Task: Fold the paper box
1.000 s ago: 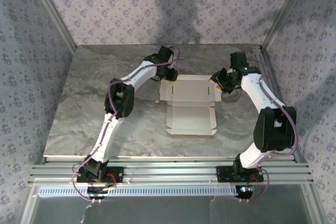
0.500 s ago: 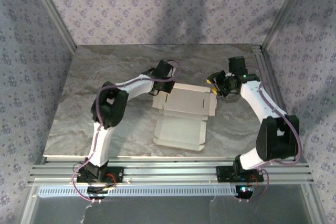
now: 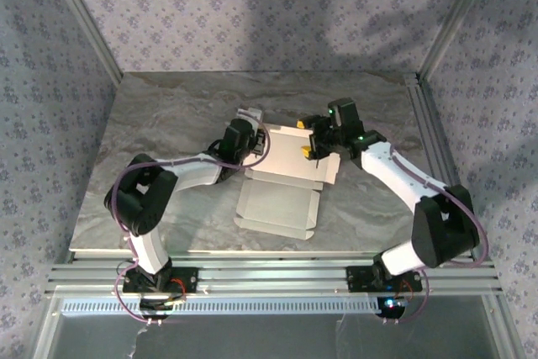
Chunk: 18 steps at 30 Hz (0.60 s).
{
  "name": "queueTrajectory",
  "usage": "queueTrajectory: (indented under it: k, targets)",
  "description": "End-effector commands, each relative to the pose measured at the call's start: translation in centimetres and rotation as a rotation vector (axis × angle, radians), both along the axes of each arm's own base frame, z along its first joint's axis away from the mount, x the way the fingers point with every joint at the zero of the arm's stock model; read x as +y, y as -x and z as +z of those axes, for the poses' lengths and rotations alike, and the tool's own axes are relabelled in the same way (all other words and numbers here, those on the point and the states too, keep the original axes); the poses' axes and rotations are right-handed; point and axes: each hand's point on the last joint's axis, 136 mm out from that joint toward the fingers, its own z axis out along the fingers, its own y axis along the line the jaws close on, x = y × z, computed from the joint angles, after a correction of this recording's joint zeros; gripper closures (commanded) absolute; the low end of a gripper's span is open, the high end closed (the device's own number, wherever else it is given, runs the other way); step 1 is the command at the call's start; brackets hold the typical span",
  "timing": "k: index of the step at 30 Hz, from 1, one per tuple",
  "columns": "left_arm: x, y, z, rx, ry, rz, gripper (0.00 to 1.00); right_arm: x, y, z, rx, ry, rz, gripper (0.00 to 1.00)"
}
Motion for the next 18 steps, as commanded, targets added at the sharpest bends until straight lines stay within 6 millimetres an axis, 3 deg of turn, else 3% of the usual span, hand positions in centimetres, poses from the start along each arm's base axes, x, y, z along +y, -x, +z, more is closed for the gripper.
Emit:
queueTrajectory:
  k: [1,9,18]
  targets:
    - [-0.4,0.0,5.2,-0.14,0.144,0.032,1.0,1.0,-2.2,0.0,0.027,-0.062,-0.075,0.33]
    - [0.1,1.1,5.9,-0.17,0.185,0.039,1.0,2.4,-3.7,-1.4,0.069,-0.128,-0.102,0.39]
    - [0.1,1.6,5.9,-0.182,0.195,0.044,1.0,2.9,-3.8,-2.2,0.083,-0.132,-0.097,0.63]
